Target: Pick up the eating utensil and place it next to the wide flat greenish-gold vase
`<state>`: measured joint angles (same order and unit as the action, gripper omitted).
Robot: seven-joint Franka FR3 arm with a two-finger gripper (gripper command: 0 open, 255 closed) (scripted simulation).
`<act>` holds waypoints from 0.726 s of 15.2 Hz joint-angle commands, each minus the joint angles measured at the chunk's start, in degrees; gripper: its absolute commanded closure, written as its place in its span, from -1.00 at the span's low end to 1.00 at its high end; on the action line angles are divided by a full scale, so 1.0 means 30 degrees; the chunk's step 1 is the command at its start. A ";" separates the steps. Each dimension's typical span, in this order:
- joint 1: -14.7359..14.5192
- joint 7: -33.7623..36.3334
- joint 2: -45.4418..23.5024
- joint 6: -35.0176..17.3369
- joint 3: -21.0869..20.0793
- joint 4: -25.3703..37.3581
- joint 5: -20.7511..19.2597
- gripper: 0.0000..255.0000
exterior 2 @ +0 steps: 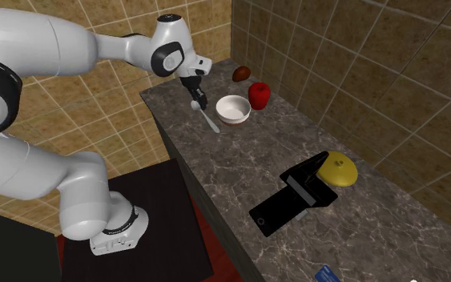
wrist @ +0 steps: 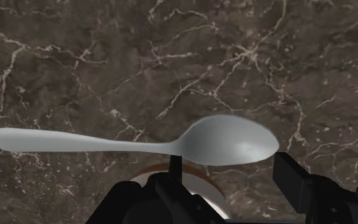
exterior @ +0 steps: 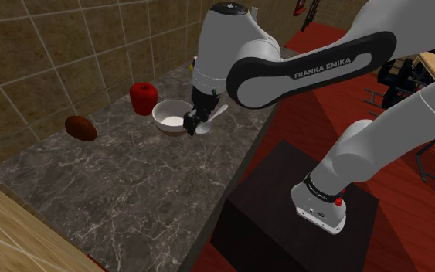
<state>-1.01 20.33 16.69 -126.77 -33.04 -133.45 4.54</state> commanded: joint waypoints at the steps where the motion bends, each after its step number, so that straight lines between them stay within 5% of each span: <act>1: -0.0022 -0.0152 0.0233 0.0616 0.0139 0.0397 0.0100 1.00; 11: 0.1351 -0.3225 -0.0654 0.0963 0.2272 0.1531 -0.0489 1.00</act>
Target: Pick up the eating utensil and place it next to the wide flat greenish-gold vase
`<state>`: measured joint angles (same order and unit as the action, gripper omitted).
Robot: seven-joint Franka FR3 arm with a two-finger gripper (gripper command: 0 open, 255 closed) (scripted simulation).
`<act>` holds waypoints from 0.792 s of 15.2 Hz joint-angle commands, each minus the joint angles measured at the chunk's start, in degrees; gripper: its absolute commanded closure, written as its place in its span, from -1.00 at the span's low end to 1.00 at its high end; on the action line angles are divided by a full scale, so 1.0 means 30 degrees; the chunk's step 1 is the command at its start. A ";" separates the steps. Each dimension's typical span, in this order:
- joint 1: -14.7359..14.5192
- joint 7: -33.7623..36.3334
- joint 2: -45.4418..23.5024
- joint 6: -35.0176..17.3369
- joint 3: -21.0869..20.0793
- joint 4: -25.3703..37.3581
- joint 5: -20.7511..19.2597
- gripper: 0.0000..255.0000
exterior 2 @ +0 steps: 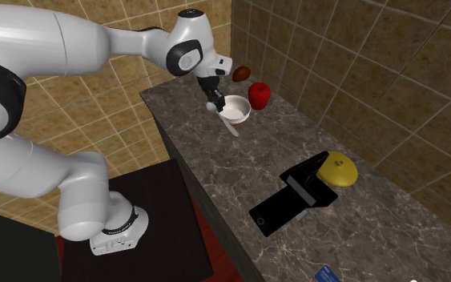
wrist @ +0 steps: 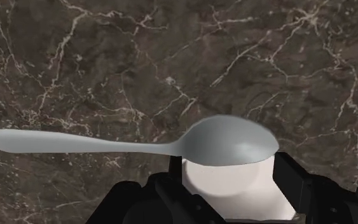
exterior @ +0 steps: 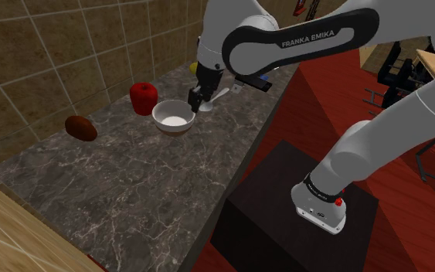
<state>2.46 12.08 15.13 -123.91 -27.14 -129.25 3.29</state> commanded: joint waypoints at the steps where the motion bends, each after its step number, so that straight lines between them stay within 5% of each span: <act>1: 0.0403 -0.0869 -0.0367 -0.0031 0.0561 0.0306 -0.0183 1.00; 12: 0.2540 -0.4756 -0.3914 -0.0016 0.2982 0.3697 -0.1343 1.00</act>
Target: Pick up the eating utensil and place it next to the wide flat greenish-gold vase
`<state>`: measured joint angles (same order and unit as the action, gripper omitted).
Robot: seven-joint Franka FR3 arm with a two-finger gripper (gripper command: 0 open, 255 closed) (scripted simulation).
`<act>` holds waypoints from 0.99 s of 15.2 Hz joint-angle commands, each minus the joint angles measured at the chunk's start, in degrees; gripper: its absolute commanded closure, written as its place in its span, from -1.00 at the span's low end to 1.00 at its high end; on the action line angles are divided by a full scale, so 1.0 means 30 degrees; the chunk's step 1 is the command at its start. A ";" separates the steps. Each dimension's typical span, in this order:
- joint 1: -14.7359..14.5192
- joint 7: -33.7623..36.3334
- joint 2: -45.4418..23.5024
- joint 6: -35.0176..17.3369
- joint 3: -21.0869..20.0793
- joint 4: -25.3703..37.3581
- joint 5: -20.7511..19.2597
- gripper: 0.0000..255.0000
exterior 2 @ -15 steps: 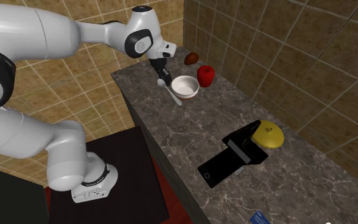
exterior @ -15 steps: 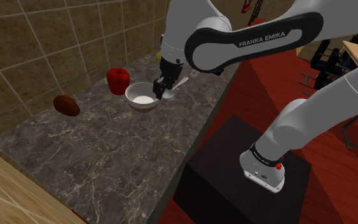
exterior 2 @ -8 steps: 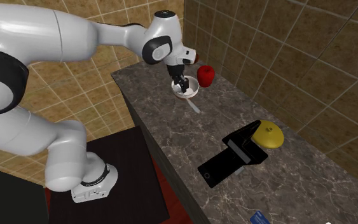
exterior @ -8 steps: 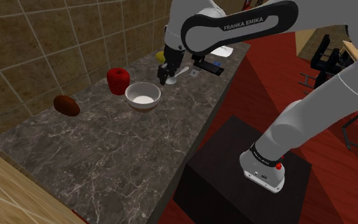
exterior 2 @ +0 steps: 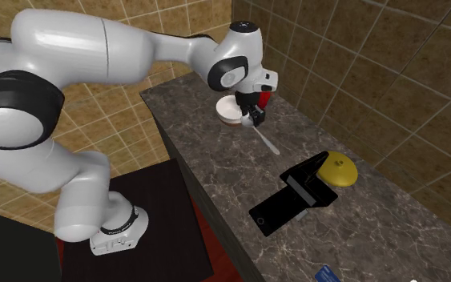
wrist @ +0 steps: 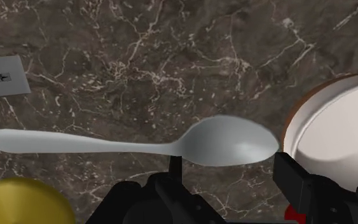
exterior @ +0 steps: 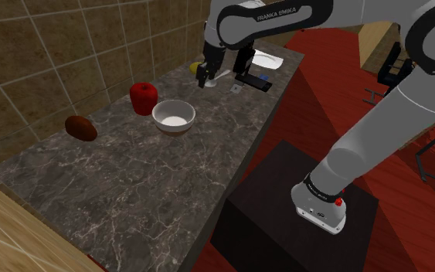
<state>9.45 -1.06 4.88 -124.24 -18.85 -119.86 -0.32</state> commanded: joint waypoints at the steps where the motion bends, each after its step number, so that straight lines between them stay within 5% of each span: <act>1: 0.0386 -0.0696 -0.0897 0.0148 0.0401 0.1008 -0.0227 1.00; 13: 0.2143 -0.4097 -0.6502 0.1766 0.2106 0.8118 -0.0989 1.00; 15: 0.2143 -0.4075 -0.6601 0.1288 0.2118 0.7736 -0.1022 1.00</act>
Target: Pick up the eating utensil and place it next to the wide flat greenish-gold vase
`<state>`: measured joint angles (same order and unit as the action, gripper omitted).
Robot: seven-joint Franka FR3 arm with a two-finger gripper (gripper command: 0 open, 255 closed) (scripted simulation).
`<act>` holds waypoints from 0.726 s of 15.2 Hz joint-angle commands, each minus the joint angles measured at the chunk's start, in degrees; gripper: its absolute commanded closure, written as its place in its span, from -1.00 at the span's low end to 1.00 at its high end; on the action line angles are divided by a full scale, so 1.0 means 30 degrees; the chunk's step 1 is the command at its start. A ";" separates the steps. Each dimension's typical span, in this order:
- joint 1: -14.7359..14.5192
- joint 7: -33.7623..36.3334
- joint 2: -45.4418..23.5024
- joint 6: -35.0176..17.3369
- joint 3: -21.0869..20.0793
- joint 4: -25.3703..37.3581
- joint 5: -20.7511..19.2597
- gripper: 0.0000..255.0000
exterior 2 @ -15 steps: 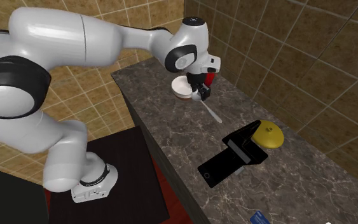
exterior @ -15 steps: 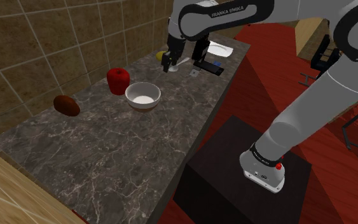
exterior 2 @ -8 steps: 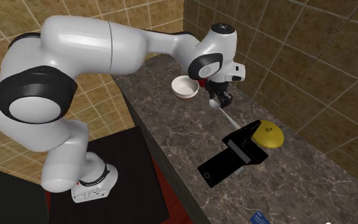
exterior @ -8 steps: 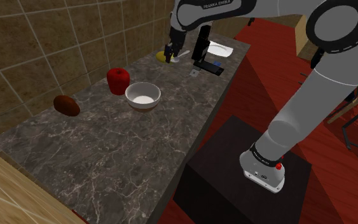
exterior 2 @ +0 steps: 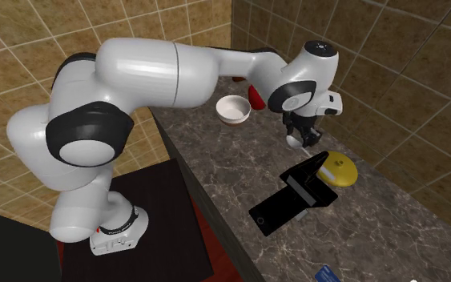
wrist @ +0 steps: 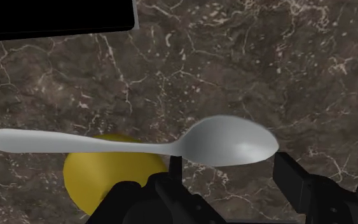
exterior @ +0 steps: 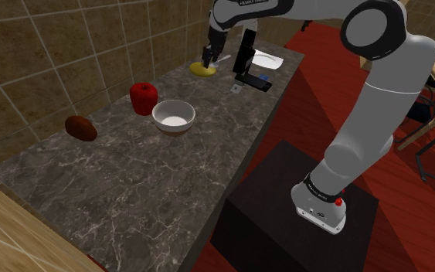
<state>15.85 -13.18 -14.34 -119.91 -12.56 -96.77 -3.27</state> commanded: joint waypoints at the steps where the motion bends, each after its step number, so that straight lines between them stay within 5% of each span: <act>1: 0.0009 -0.0024 -0.0249 -0.0394 0.0028 -0.0142 -0.0056 1.00; 11: -0.0030 0.0134 -0.1007 -0.2701 0.0114 -0.1710 -0.0304 1.00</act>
<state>15.74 -12.79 -17.21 -127.20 -12.25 -101.28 -4.13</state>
